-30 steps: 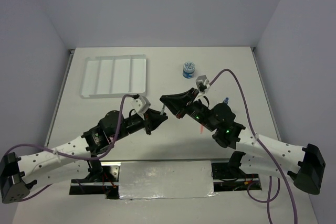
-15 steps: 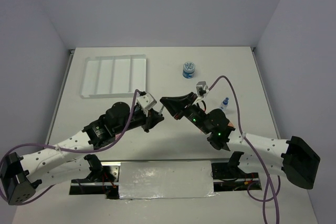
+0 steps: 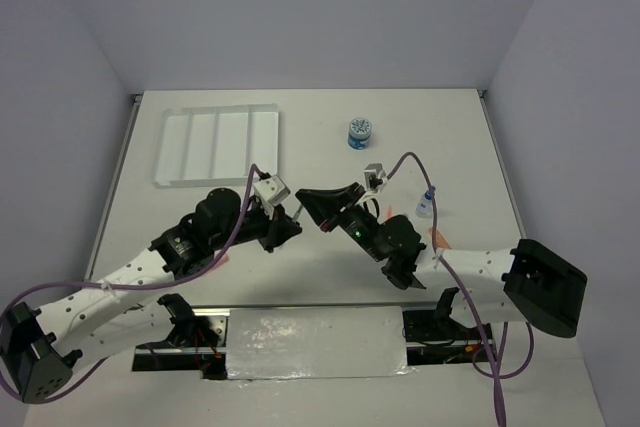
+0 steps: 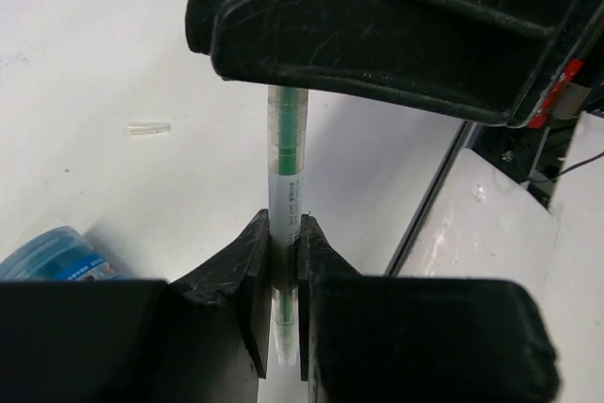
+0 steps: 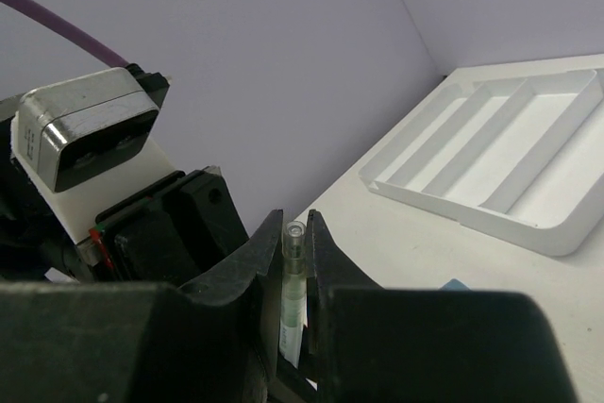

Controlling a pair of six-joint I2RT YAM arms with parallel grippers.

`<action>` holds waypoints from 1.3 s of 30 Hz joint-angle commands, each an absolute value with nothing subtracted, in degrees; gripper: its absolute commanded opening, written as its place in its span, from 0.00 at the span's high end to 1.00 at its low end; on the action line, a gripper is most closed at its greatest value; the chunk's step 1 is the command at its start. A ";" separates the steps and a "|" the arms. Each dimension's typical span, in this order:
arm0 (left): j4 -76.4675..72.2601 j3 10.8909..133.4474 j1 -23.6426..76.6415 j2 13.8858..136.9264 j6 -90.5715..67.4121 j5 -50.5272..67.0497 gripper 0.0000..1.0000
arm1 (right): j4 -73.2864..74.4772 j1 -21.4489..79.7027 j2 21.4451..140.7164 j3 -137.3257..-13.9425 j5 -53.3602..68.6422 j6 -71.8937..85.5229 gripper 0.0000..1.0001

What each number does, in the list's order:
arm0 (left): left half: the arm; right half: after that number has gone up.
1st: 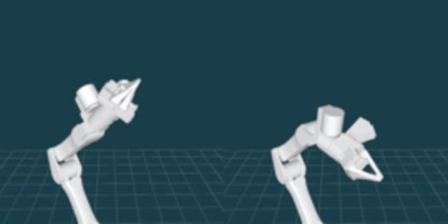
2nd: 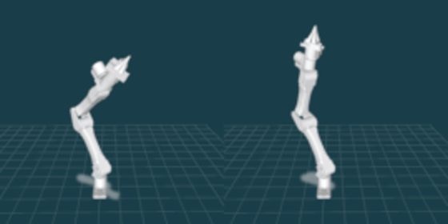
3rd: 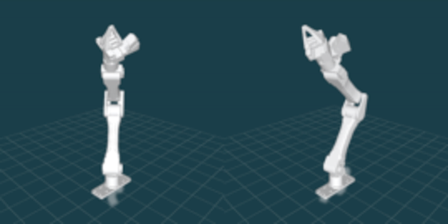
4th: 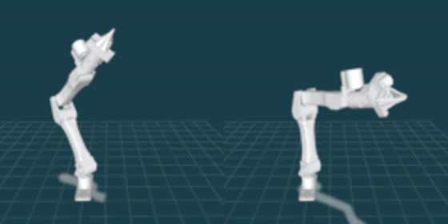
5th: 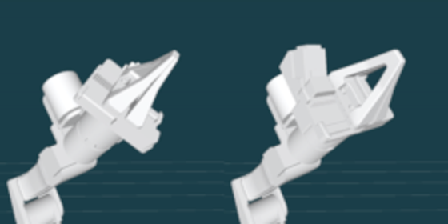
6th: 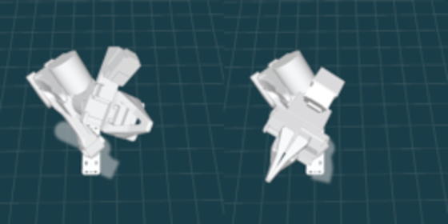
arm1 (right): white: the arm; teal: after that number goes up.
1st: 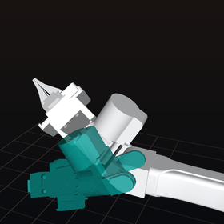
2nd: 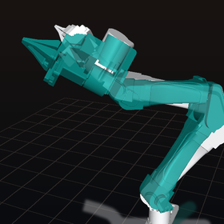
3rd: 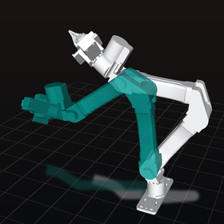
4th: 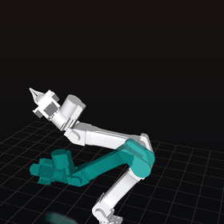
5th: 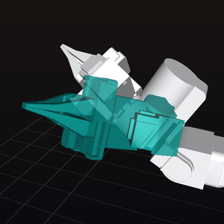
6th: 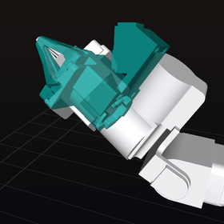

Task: Sort the stationery into containers
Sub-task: Close the pen cap on the pen, then place the pen in the storage box.

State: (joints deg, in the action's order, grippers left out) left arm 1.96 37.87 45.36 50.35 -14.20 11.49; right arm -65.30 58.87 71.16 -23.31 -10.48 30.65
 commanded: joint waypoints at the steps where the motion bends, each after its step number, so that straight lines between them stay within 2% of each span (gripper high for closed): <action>1: -30.67 45.79 42.28 46.58 -18.37 13.53 1.00 | -46.06 64.78 74.89 -19.25 0.27 29.45 1.00; 4: -28.31 46.49 42.27 48.42 -17.23 13.97 1.00 | -43.96 64.78 72.52 -20.73 0.09 28.39 1.00; 8: -28.82 39.76 42.71 50.18 -18.36 10.47 1.00 | -31.69 64.86 66.11 -26.97 -4.46 25.85 0.99; 10: -29.61 36.84 42.71 50.19 -19.85 8.27 1.00 | -23.96 64.60 61.71 -32.57 -10.07 24.96 0.81; 11: -29.79 34.39 42.71 50.10 -20.99 6.52 1.00 | -21.56 64.43 58.91 -34.43 -11.93 24.26 0.63; 12: -30.06 33.41 42.71 50.10 -21.44 6.16 1.00 | -19.71 63.99 57.67 -38.28 -13.00 23.65 0.54; 14: -29.53 31.91 42.63 50.18 -22.14 4.76 1.00 | -13.66 62.14 55.04 -44.35 -15.54 22.77 0.39; 16: -28.22 31.64 42.63 50.53 -22.24 3.78 1.00 | -8.99 60.22 52.84 -49.19 -17.13 21.72 0.33; 22: -23.22 34.00 41.84 52.55 -22.15 0.35 1.00 | -1.77 59.77 44.32 -51.77 -23.63 19.07 0.25; 24: -21.28 35.67 41.05 53.96 -22.15 -3.24 1.00 | -0.44 59.85 41.67 -50.28 -26.71 19.07 0.22; 26: -16.82 40.41 39.12 58.25 -22.76 -11.83 1.00 | 2.01 59.77 37.98 -48.27 -28.64 19.77 0.21; 28: -12.51 48.89 35.09 66.76 -22.24 -19.21 1.00 | 3.33 59.77 34.74 -46.94 -29.36 20.47 0.21; 33: -5.27 66.67 25.24 85.30 -17.94 -19.33 1.00 | 7.64 59.77 31.65 -44.39 -27.69 22.15 0.21; 39: 3.24 84.51 19.17 104.20 -14.42 -17.84 1.00 | 15.02 59.68 26.38 -43.59 -28.12 22.86 0.21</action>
State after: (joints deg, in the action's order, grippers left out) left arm -2.74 77.82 20.91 97.91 -17.39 -16.91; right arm 10.63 59.86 29.21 -43.70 -27.00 22.65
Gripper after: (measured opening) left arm 0.224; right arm 0.788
